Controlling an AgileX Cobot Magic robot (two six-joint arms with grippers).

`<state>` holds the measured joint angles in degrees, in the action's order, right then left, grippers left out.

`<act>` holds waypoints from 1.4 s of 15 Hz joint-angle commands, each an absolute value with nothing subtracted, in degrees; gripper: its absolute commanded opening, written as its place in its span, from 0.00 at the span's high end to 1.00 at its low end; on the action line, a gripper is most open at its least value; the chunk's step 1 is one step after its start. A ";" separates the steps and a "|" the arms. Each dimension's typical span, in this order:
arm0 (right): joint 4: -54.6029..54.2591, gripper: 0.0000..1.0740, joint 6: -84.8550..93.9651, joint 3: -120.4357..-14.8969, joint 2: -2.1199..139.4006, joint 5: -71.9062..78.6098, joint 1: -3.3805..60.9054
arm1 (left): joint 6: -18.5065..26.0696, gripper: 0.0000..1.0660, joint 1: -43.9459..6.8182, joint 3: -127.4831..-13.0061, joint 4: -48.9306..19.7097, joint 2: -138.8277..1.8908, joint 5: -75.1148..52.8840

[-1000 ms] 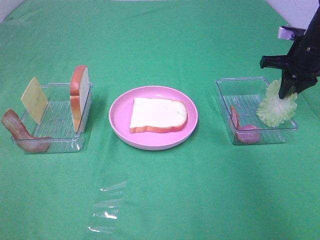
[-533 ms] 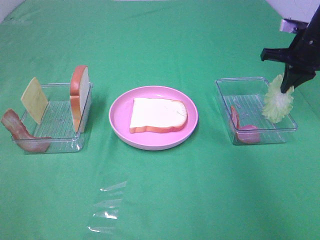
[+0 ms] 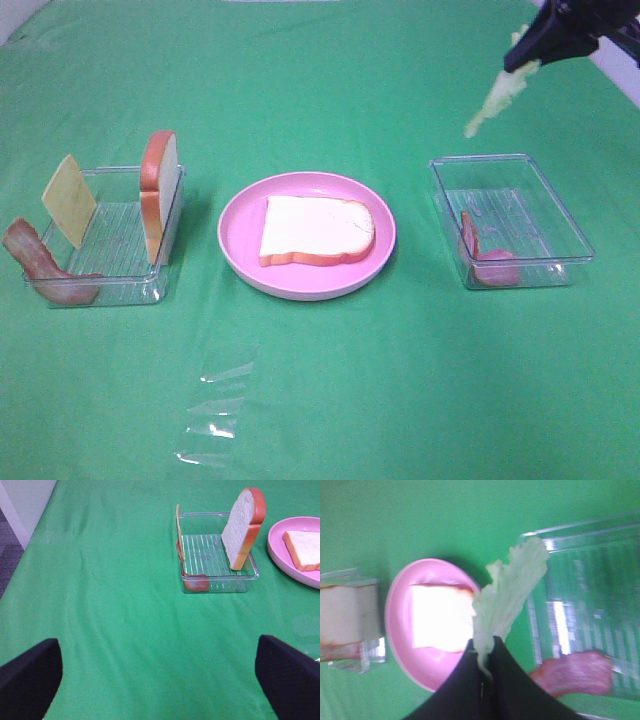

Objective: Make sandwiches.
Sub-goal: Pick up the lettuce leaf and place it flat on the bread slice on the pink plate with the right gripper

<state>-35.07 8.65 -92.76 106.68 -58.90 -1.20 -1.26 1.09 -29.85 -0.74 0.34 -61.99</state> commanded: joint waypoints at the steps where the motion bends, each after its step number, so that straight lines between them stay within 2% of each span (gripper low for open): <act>1: -44.81 1.00 15.13 -92.82 107.26 -58.79 2.52 | -1.20 0.06 1.09 -29.68 -0.80 1.49 -61.71; 2: -50.42 1.00 18.16 -92.82 109.66 -57.24 8.59 | -1.20 0.06 1.09 -29.68 -0.80 1.49 -61.71; 4: -53.23 1.00 20.51 -92.82 113.16 -56.09 14.09 | -1.20 0.06 1.09 -29.68 -0.80 1.49 -61.71; 8: -58.33 1.00 23.61 -92.82 119.12 -52.88 19.19 | -1.20 0.06 1.09 -29.68 -0.80 1.49 -61.71; 12: -68.35 1.00 29.22 -93.85 126.22 -51.45 19.82 | -1.20 0.06 1.09 -29.68 -0.74 1.49 -61.71; 18: -60.62 1.00 24.87 -100.44 132.12 -53.06 19.65 | -1.20 0.06 1.09 -29.68 -0.74 1.49 -61.71; 21: -48.59 1.00 19.82 -100.44 132.12 -51.28 19.65 | -1.20 0.06 1.09 -29.68 -0.74 1.49 -61.71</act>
